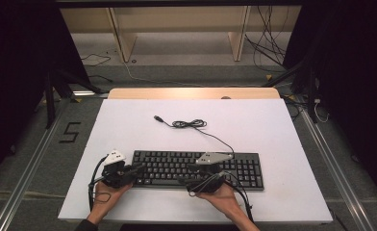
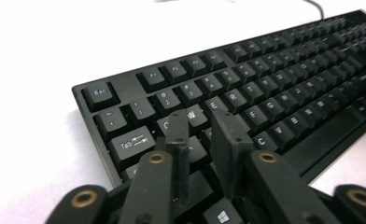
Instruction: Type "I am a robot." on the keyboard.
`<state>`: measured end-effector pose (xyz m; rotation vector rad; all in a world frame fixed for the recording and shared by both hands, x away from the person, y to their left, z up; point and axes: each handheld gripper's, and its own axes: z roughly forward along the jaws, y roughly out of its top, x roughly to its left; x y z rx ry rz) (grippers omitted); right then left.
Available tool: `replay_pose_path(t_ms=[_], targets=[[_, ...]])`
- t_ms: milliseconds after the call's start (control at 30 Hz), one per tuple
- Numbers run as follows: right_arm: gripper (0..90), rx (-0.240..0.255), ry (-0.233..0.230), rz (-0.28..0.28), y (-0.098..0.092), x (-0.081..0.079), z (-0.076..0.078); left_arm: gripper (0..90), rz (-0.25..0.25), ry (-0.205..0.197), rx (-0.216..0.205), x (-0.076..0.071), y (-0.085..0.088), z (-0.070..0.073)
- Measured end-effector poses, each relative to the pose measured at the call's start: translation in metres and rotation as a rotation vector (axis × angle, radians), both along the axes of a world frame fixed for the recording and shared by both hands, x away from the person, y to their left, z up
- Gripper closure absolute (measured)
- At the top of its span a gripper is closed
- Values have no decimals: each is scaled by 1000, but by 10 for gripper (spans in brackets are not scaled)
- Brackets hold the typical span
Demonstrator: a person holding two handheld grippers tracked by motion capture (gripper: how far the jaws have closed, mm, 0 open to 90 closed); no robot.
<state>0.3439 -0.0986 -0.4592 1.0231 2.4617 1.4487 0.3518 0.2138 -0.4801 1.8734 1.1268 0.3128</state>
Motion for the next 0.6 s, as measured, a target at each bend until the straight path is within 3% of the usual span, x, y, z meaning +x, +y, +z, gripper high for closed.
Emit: replay_pose_path(t_ms=[333, 600], targets=[[548, -18, 2, -38, -3, 4, -1, 542, -44, -23, -51, -9, -3, 6], [694, -38, 2, -26, 1, 6, -5, 424, -66, -56, -97, -16, -5, 12]])
